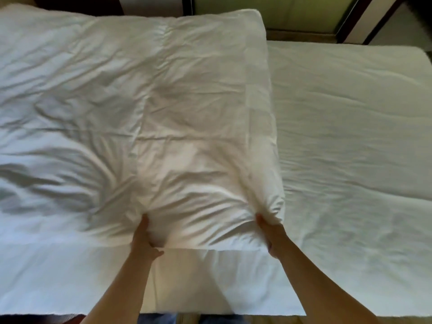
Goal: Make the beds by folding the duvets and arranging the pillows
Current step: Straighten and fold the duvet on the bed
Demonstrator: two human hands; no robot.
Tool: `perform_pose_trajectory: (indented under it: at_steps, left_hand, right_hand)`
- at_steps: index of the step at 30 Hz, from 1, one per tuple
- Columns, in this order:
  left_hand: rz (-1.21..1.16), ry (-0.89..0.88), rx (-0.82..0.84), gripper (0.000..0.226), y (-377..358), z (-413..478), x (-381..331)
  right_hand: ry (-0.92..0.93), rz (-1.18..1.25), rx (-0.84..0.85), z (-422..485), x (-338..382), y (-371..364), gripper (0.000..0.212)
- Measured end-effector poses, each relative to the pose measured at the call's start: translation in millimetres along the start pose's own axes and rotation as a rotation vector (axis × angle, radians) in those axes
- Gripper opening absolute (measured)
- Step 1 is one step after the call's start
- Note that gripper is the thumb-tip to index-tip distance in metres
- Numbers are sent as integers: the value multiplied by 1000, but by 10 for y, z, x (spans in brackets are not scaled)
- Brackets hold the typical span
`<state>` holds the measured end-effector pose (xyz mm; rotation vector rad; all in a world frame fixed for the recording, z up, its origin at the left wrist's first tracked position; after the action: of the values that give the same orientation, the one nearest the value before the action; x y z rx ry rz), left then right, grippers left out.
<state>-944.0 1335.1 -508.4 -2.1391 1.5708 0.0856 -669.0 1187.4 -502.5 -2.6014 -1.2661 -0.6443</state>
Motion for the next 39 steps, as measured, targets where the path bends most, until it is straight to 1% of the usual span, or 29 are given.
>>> perform_pose_trajectory:
  at_steps: [1, 2, 3, 4, 5, 6, 7, 8, 10, 11, 12, 14, 16, 18, 19, 21, 22, 23, 25, 27, 28, 29, 31, 32, 34, 35, 36, 38, 39]
  left_hand:
    - [10, -51, 63, 72, -147, -27, -32]
    - [1, -109, 137, 59, -336, -78, -78]
    - [-27, -152, 199, 39, -509, -138, -142]
    - [-64, -198, 259, 29, -656, -196, -197]
    - [-101, -250, 335, 31, -767, -248, -238]
    - [-124, -292, 373, 34, -840, -313, -244]
    - [-99, -307, 402, 34, -834, -356, -220]
    - [-32, -257, 410, 28, -759, -402, -169]
    - [86, -56, 291, 14, -490, -488, -9]
    - [130, 30, 213, 18, -279, -503, 41]
    - [134, 63, 135, 24, -53, -519, 47]
    - [73, 18, 15, 32, 372, -597, -140]
    - [-4, -53, -53, 34, 806, -689, -469]
    - [-46, -86, -65, 20, 1238, -758, -852]
    - [-55, -107, -75, 17, 1438, -764, -1042]
    - [-81, -154, -110, 16, 1840, -669, -1441]
    - [-109, -175, -113, 17, 2028, -588, -1633]
    - [-134, -202, -109, 23, 2196, -492, -1813]
    - [-205, -259, -67, 45, 2470, -316, -2199]
    - [-228, -328, -20, 56, 2708, -134, -2612]
    - [-233, -357, -3, 59, 2821, -59, -2821]
    - [-236, -379, 8, 62, 2950, 25, -3025]
    - [-271, -397, 28, 60, 3196, 137, -3395]
    - [-291, -405, 44, 58, 3296, 190, -3554]
    - [-266, -414, 42, 66, 3375, 191, -3827]
    - [-195, -432, 7, 72, 3405, 199, -3945]
    - [-113, -491, -61, 69, 3432, 205, -4065]
    - [34, -683, -169, 58, 3429, 139, -4281]
    - [102, -759, -166, 61, 3398, 86, -4381]
  right_hand:
    - [110, -29, -30, -92, 164, 38, 94]
    - [229, -78, -86, -206, 385, 76, 69]
    - [351, -99, -129, -394, 657, 101, 49]
    - [468, -77, -150, -614, 929, 145, 34]
    - [573, -52, -163, -776, 1148, 233, 27]
    - [632, -44, -195, -854, 1242, 328, 28]
    - [631, -52, -241, -905, 1254, 420, 34]
    - [540, -48, -301, -916, 1172, 488, 45]
    - [289, 46, -383, -809, 891, 544, 63]
    - [204, 65, -447, -779, 781, 487, 69]
    - [149, 36, -544, -768, 713, 384, 74]
    - [121, -102, -681, -774, 682, 26, 79]
    - [176, -368, -714, -710, 719, -517, 66]
    - [268, -697, -604, -591, 788, -1282, 49]
    - [346, -847, -504, -530, 825, -1736, 45]
    - [577, -1122, -277, -474, 866, -2764, 43]
    - [699, -1250, -161, -470, 853, -3283, 47]
    - [810, -1371, -40, -453, 811, -3774, 57]
    - [956, -1586, 197, -469, 672, -4697, 83]
    - [984, -1795, 411, -462, 454, -5417, 98]
    - [931, -1910, 472, -440, 335, -5687, 102]
    - [886, -2028, 477, -384, 209, -5895, 108]
    - [918, -2130, 302, -254, 29, -6183, 125]
    - [884, -2130, 256, -248, 7, -6291, 128]
    - [962, -2084, 180, -117, -19, -6404, 115]
    - [995, -2078, 186, -79, 29, -6469, 109]
    - [1010, -2145, 194, -99, 104, -6519, 104]
    - [854, -2251, 273, -198, 284, -6606, 88]
    - [763, -2260, 346, -202, 333, -6617, 77]
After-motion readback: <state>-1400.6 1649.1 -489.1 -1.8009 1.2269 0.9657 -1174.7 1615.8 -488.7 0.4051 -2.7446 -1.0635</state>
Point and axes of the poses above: each hand's wrist, its own z-axis towards the middle knuckle, its own y-axis out of the back of the hand, x = y × z, the point moved 1 cm from there along z, towards the middle knuckle, and after that the axes turned 13 degrees about x, right-handed, at the moved point
